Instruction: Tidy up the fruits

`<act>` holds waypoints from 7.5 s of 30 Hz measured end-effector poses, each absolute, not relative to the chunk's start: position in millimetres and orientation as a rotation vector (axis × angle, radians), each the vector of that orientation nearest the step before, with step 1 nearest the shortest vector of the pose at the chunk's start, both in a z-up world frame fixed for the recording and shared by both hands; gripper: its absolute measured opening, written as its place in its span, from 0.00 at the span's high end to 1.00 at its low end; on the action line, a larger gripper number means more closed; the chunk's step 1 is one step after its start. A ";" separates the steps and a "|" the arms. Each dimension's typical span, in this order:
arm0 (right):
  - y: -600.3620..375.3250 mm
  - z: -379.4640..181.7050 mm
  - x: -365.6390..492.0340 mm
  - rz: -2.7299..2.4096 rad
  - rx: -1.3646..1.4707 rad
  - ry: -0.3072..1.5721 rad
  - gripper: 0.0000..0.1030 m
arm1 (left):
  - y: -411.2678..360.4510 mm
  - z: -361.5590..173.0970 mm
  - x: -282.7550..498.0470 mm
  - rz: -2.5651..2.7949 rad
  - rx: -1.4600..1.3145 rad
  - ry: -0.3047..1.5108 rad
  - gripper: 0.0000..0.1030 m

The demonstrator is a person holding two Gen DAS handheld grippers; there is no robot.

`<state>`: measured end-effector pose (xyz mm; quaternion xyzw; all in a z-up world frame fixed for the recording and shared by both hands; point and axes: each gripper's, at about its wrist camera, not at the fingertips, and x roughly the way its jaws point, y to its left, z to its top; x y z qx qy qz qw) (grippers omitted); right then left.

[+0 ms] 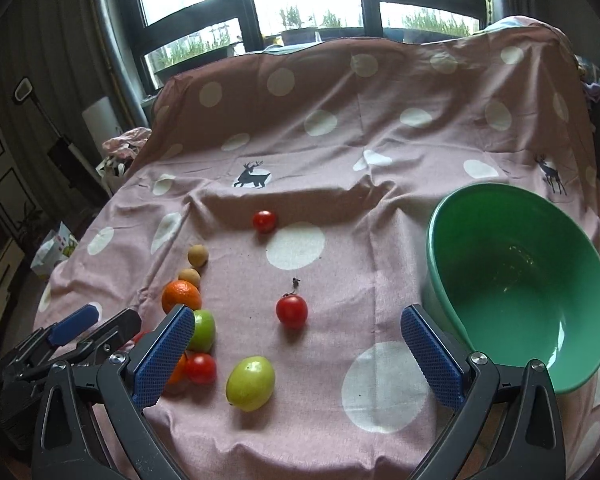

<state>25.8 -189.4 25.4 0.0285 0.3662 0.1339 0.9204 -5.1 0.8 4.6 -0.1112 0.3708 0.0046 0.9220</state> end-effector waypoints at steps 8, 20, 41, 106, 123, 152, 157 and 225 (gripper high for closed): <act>-189.8 26.8 25.1 0.266 0.050 0.744 0.03 | -1.8 5.8 -5.5 -0.014 -0.230 0.770 0.31; -191.2 23.7 27.1 0.278 0.075 0.778 0.23 | -11.0 6.7 -6.2 -0.056 -0.225 0.781 0.35; -197.8 -1.2 45.3 0.465 0.339 1.018 0.53 | -43.3 -4.9 -0.6 -0.297 -0.330 0.903 0.64; -191.9 -29.8 53.6 0.539 0.420 1.146 0.63 | -68.7 -30.7 11.4 -0.300 -0.277 0.979 0.67; -218.0 24.8 34.7 0.540 0.423 0.941 0.63 | -99.6 24.6 2.3 -0.334 -0.182 0.816 0.66; -351.2 37.9 24.5 0.243 0.598 0.762 0.63 | -233.0 41.2 35.0 -0.623 -0.036 0.777 0.66; -371.5 32.7 23.7 0.197 0.626 0.762 0.63 | -251.1 36.1 39.6 -0.673 -0.019 0.788 0.66; -156.4 -49.2 90.0 0.095 -0.122 0.995 0.16 | 26.3 -15.3 12.4 0.085 -0.262 0.863 0.32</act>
